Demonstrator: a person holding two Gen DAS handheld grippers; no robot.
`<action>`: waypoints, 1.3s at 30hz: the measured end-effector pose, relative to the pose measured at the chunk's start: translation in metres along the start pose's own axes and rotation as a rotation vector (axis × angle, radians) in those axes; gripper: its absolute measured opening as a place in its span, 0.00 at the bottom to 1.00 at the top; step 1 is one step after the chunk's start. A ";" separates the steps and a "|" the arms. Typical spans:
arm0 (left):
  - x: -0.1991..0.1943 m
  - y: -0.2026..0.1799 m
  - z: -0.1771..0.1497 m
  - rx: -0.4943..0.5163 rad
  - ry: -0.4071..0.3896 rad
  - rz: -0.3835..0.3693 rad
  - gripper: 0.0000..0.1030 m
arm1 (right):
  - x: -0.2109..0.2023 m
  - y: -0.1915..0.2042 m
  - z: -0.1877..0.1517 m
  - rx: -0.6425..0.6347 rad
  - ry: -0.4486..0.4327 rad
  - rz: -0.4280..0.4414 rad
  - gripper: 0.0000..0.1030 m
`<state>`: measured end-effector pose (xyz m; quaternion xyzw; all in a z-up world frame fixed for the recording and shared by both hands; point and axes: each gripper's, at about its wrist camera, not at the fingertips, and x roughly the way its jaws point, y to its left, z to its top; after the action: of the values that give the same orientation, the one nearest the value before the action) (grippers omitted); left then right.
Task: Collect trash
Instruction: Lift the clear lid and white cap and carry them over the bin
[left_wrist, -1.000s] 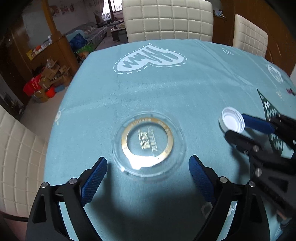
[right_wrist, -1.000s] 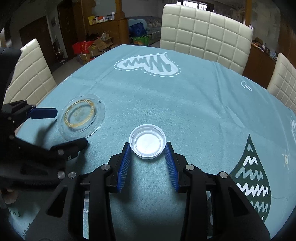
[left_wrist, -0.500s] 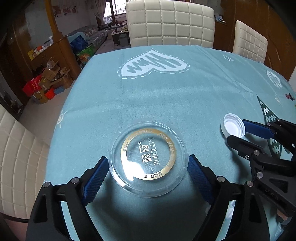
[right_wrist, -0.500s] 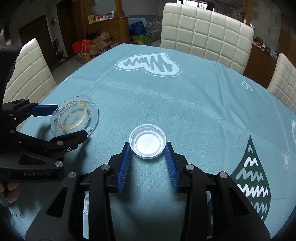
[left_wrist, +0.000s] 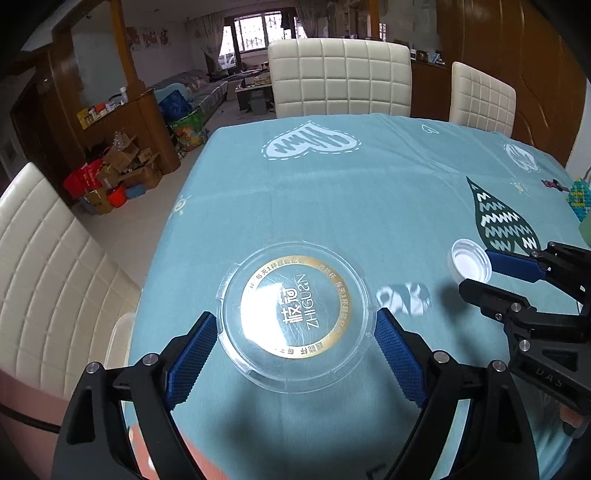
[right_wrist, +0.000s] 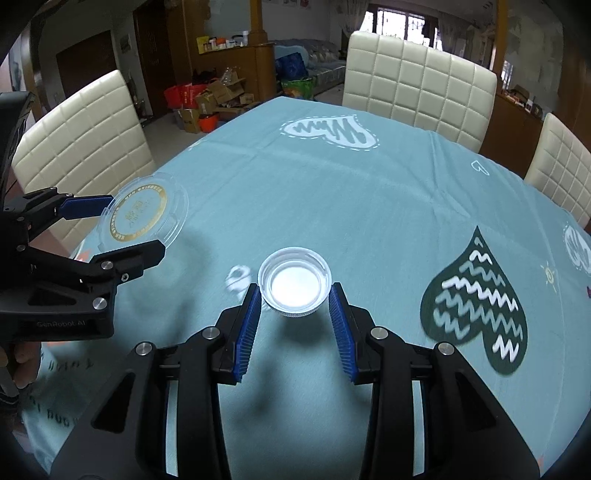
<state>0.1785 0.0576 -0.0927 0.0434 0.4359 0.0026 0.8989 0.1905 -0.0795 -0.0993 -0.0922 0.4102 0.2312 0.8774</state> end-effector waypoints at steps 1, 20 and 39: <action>-0.004 0.001 -0.005 -0.007 -0.003 -0.003 0.82 | -0.007 0.004 -0.003 -0.002 -0.009 0.007 0.38; -0.078 0.047 -0.060 -0.052 -0.105 0.151 0.82 | -0.055 0.087 -0.005 -0.119 -0.071 0.040 0.38; -0.071 0.220 -0.110 -0.288 -0.041 0.340 0.82 | 0.037 0.236 0.065 -0.357 0.031 0.170 0.38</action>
<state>0.0555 0.2823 -0.0875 -0.0126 0.3992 0.2156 0.8910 0.1414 0.1621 -0.0784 -0.2151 0.3825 0.3721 0.8179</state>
